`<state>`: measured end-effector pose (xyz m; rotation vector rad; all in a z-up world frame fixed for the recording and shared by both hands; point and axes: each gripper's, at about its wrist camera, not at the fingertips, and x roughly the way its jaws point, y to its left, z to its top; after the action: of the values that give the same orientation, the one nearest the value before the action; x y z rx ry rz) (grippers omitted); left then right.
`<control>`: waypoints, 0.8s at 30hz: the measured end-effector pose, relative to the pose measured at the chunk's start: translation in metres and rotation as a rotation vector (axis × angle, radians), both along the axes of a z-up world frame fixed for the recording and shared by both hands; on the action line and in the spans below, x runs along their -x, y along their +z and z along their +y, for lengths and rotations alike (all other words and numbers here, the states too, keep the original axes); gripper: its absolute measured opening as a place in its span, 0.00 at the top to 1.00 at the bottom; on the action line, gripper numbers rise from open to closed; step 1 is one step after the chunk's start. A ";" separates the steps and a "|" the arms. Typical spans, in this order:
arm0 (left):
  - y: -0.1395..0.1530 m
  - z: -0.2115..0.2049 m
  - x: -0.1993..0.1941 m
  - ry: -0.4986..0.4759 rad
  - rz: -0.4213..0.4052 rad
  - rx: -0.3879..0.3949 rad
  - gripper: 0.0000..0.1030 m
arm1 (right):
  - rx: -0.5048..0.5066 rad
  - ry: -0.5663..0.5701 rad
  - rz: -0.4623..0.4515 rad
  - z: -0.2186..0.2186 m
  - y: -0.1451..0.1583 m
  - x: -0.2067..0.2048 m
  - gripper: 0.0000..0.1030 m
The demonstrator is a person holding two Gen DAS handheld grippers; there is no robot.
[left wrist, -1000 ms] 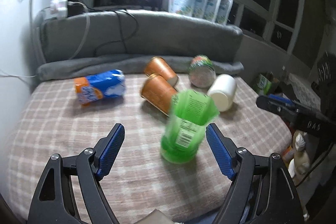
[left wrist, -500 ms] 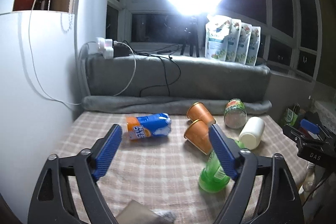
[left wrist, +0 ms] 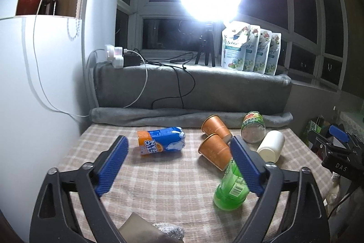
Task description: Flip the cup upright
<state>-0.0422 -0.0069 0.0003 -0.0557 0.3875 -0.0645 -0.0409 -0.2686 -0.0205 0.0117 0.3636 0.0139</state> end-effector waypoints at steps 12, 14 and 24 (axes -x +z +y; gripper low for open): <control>-0.001 -0.002 0.000 -0.005 0.006 0.002 0.09 | -0.001 0.002 0.001 0.000 0.000 0.000 0.00; -0.002 -0.002 0.000 -0.005 0.007 0.003 0.09 | -0.001 0.001 0.001 0.000 0.000 0.000 0.00; -0.002 -0.002 0.000 -0.005 0.006 0.001 0.09 | -0.002 0.002 0.003 0.000 0.000 0.000 0.00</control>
<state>-0.0427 -0.0093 -0.0014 -0.0562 0.3931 -0.0694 -0.0408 -0.2684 -0.0205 0.0134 0.3661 0.0161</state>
